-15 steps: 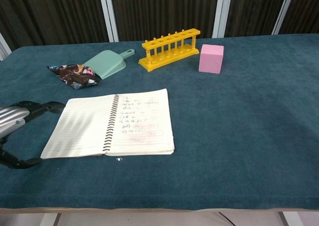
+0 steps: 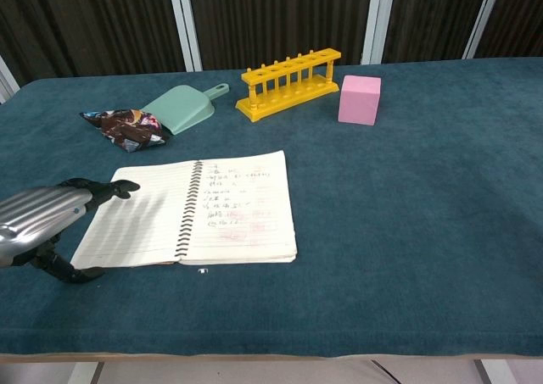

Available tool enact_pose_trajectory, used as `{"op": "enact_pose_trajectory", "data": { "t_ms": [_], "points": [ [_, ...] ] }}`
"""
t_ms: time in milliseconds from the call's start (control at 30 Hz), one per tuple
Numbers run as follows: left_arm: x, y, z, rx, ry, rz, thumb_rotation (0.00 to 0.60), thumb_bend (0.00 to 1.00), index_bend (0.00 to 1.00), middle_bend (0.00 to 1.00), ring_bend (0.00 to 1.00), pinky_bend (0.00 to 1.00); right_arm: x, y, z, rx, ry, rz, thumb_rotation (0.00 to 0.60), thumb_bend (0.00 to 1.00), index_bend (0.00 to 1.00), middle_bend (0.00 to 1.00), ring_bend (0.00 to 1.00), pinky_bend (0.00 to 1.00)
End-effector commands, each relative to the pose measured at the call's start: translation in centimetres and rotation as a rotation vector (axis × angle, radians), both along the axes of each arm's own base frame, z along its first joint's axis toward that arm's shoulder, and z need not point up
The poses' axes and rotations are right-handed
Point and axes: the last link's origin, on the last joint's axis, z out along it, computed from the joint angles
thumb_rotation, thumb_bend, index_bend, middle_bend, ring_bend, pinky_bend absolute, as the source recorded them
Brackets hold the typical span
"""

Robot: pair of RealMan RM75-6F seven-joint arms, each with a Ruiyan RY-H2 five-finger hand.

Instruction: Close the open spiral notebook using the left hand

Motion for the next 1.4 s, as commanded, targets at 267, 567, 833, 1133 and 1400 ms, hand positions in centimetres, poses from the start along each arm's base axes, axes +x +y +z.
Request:
{"op": "enact_pose_trajectory", "data": {
  "t_ms": [267, 567, 833, 1133, 1400],
  "points": [
    [-0.6, 0.6, -0.3, -0.022, 0.042, 0.032, 0.600, 0.26, 0.09, 0.12, 0.08, 0.05, 0.1, -0.1, -0.1, 0.003, 0.000, 0.002, 0.600, 0.00, 0.06, 0.03, 0.00, 0.06],
    [-0.4, 1.8, -0.8, -0.010, 0.018, 0.041, 0.600, 0.26, 0.11, 0.14, 0.09, 0.06, -0.1, 0.0, 0.0, 0.001, 0.001, -0.006, 0.600, 0.00, 0.06, 0.03, 0.00, 0.06],
    [-0.7, 1.8, -1.1, 0.045, -0.051, -0.021, 0.600, 0.41, 0.25, 0.24, 0.19, 0.13, -0.2, 0.3, 0.1, -0.003, -0.003, -0.010, 0.600, 0.00, 0.06, 0.03, 0.00, 0.06],
    [-1.0, 1.7, -0.9, 0.080, -0.064, -0.080, 0.600, 0.44, 0.27, 0.27, 0.21, 0.15, -0.3, 0.3, 0.2, -0.005, -0.004, -0.011, 0.600, 0.00, 0.06, 0.03, 0.00, 0.06],
    [-0.5, 2.6, -1.0, 0.180, -0.085, -0.202, 0.600, 0.43, 0.27, 0.27, 0.22, 0.18, -0.5, 0.5, 0.4, -0.014, -0.013, -0.012, 0.600, 0.00, 0.06, 0.03, 0.00, 0.06]
  ]
}}
